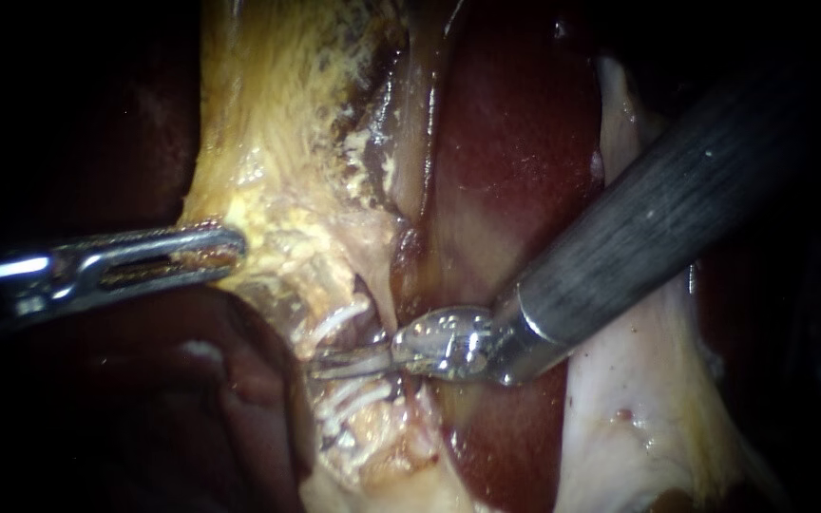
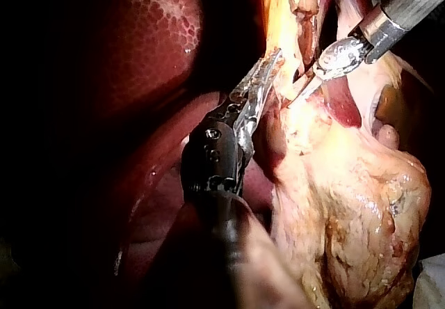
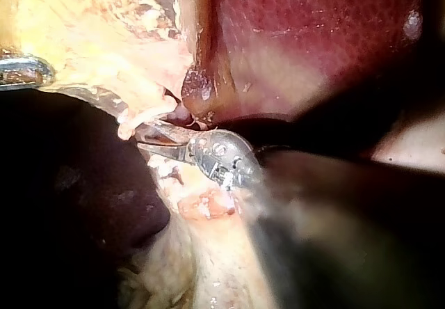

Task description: Go back from the cut left tube

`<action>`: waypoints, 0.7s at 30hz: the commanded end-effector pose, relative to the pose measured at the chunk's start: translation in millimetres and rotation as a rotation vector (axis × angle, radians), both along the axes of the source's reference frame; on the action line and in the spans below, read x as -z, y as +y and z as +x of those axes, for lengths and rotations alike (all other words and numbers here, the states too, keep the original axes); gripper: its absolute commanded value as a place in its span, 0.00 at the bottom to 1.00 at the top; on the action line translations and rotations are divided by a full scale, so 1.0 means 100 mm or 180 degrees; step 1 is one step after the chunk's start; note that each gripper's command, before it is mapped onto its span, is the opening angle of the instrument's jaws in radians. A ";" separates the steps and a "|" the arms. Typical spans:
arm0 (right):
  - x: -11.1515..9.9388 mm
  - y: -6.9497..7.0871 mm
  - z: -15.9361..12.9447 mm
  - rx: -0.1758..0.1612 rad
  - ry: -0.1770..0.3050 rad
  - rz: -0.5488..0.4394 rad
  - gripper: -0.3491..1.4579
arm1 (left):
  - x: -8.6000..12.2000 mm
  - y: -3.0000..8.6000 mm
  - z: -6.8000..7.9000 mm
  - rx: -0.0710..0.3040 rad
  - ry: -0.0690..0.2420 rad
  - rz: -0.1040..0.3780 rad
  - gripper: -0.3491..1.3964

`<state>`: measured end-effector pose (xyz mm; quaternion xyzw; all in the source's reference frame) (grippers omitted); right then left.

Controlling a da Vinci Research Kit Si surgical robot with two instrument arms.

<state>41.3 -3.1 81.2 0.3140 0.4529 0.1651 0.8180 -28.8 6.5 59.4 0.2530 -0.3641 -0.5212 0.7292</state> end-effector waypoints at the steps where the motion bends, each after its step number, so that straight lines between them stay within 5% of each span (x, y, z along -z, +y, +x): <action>1: 0.001 0.000 -0.001 -0.0001 0.0001 0.0000 0.46 | 0.000 0.000 0.000 -0.0001 0.0000 0.0001 0.00; 21: 0.013 0.004 -0.014 -0.0027 -0.0010 -0.0009 0.72 | 0.000 0.000 0.001 -0.0003 -0.0002 0.0002 0.00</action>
